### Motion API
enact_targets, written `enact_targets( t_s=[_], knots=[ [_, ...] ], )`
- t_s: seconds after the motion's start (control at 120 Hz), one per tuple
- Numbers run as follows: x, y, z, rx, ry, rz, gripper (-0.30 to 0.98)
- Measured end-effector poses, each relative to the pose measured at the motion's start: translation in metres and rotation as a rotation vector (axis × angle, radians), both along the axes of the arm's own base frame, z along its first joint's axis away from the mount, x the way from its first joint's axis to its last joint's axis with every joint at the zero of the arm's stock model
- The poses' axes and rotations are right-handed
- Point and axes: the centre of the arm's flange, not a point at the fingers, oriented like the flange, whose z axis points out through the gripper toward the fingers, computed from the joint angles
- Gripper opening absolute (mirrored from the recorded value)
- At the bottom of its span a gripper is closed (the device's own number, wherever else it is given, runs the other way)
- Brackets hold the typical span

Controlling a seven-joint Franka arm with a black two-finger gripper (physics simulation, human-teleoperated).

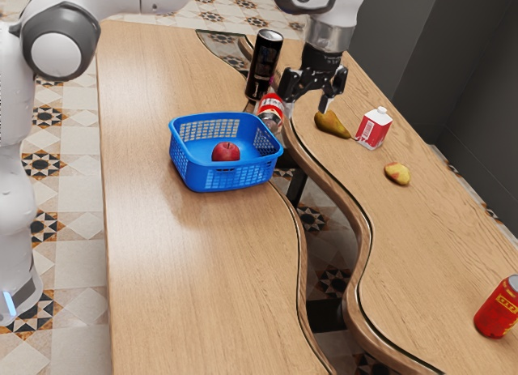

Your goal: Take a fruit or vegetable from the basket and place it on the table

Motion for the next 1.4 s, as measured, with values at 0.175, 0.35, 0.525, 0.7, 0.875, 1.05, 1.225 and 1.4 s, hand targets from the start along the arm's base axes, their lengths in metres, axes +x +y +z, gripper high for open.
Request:
enact_targets(
  t_s=[0.175, 0.35, 0.525, 0.7, 0.875, 1.05, 1.225, 1.4],
  knots=[
    [0.009, -0.003, -0.005, 0.036, -0.007, -0.092, 0.69],
    [-0.01, 0.12, -0.053, 0.096, 0.101, -0.147, 0.69],
    [-0.106, 0.161, -0.103, -0.004, 0.073, -0.213, 0.69],
    [-0.114, 0.142, -0.108, -0.057, -0.056, -0.338, 0.69],
    [-0.124, 0.129, -0.147, -0.131, -0.108, -0.397, 0.69],
    [-0.111, 0.117, -0.16, -0.122, -0.163, -0.466, 0.69],
    [-0.108, 0.13, -0.161, -0.105, -0.207, -0.477, 0.69],
    [-0.12, 0.138, -0.165, -0.11, -0.229, -0.475, 0.69]
  ],
)
